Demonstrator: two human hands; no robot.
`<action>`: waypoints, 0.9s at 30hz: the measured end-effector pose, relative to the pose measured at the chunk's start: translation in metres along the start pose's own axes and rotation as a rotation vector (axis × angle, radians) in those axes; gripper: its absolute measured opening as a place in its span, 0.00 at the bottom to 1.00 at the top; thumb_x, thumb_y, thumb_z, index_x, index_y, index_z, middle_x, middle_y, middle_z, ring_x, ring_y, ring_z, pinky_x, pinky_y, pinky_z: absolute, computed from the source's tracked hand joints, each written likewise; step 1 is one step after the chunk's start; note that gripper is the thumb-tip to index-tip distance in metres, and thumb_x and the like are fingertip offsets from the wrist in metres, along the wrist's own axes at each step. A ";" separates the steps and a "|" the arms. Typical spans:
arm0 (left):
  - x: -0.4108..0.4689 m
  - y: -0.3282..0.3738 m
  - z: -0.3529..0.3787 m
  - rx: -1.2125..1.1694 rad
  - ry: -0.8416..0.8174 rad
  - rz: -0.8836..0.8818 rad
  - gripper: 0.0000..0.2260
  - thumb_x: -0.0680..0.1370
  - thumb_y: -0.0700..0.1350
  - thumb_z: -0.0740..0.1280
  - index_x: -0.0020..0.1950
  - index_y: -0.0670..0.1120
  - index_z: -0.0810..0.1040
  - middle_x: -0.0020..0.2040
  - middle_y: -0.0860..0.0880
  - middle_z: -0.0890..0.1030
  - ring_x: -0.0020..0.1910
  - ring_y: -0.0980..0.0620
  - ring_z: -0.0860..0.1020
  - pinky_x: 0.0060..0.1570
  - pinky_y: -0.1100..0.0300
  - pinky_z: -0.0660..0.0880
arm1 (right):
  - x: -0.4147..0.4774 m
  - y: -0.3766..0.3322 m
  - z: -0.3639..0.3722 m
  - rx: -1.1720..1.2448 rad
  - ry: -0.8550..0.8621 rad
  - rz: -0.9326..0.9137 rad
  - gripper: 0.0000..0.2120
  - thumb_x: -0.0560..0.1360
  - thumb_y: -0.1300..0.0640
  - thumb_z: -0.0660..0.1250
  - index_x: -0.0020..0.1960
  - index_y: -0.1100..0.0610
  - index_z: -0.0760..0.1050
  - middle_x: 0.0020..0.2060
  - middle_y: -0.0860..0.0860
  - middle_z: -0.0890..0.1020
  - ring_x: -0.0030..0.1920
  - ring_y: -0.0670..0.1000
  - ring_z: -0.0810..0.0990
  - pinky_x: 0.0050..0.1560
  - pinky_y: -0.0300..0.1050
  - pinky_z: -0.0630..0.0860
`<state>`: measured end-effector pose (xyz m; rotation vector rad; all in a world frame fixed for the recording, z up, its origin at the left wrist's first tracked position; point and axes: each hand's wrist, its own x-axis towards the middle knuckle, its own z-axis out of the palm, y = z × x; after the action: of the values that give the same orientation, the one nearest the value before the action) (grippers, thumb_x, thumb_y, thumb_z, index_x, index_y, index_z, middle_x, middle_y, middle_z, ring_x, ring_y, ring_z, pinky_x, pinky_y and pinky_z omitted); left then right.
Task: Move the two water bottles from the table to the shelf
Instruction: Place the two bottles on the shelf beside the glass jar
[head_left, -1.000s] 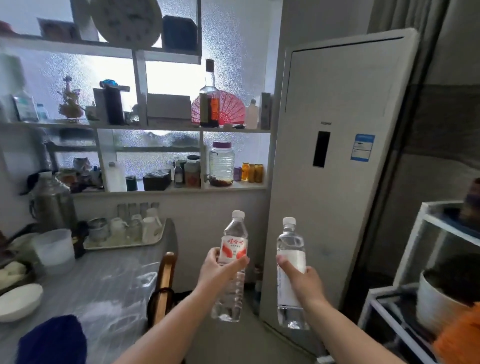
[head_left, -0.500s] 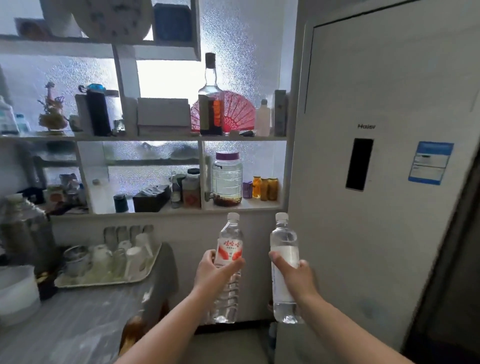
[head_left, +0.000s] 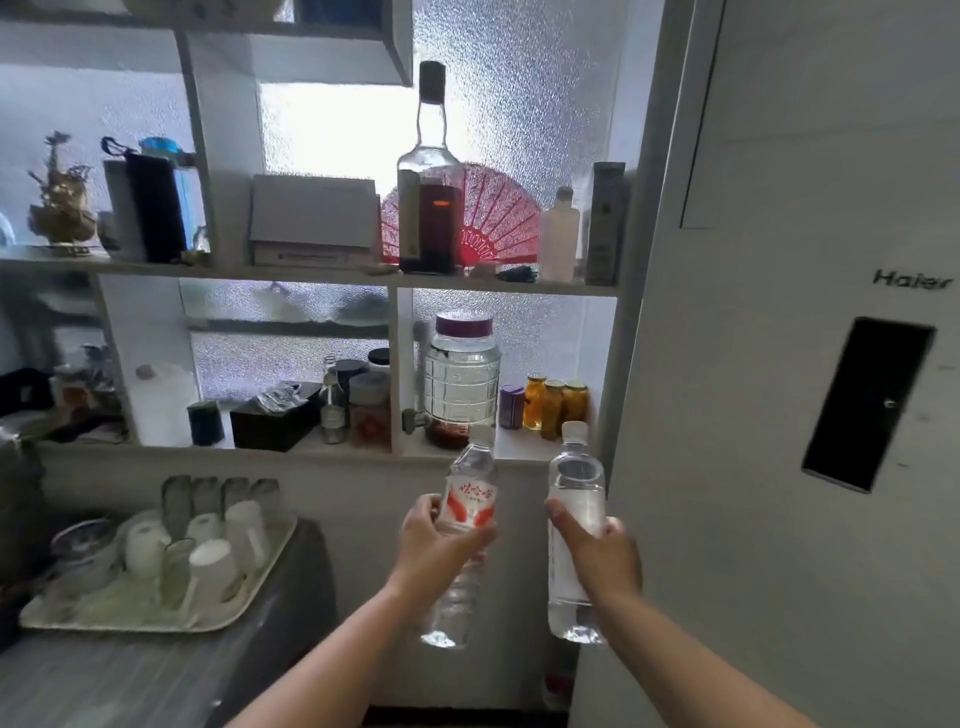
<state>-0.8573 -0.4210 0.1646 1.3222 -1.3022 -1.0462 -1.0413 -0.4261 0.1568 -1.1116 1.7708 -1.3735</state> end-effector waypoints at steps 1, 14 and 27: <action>0.016 -0.003 0.002 0.002 0.003 -0.003 0.22 0.68 0.44 0.78 0.57 0.43 0.72 0.48 0.44 0.81 0.38 0.54 0.81 0.26 0.72 0.75 | 0.014 0.003 0.007 -0.003 -0.001 0.003 0.36 0.49 0.23 0.67 0.41 0.52 0.73 0.43 0.56 0.83 0.43 0.59 0.83 0.50 0.60 0.81; 0.249 0.002 0.024 0.011 -0.093 0.084 0.21 0.68 0.46 0.78 0.54 0.47 0.71 0.46 0.51 0.79 0.40 0.59 0.77 0.27 0.73 0.73 | 0.194 -0.025 0.121 -0.022 0.199 -0.101 0.41 0.55 0.23 0.65 0.54 0.54 0.73 0.47 0.53 0.80 0.45 0.53 0.82 0.48 0.51 0.82; 0.385 -0.010 0.074 0.140 -0.015 0.213 0.32 0.53 0.63 0.77 0.50 0.65 0.64 0.48 0.50 0.79 0.49 0.48 0.80 0.49 0.45 0.80 | 0.314 -0.017 0.152 -0.069 0.370 -0.142 0.34 0.57 0.26 0.67 0.49 0.52 0.73 0.41 0.48 0.79 0.43 0.53 0.81 0.43 0.46 0.79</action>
<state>-0.9060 -0.8102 0.1624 1.2473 -1.5141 -0.8320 -1.0459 -0.7746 0.1388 -1.0896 2.0423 -1.7035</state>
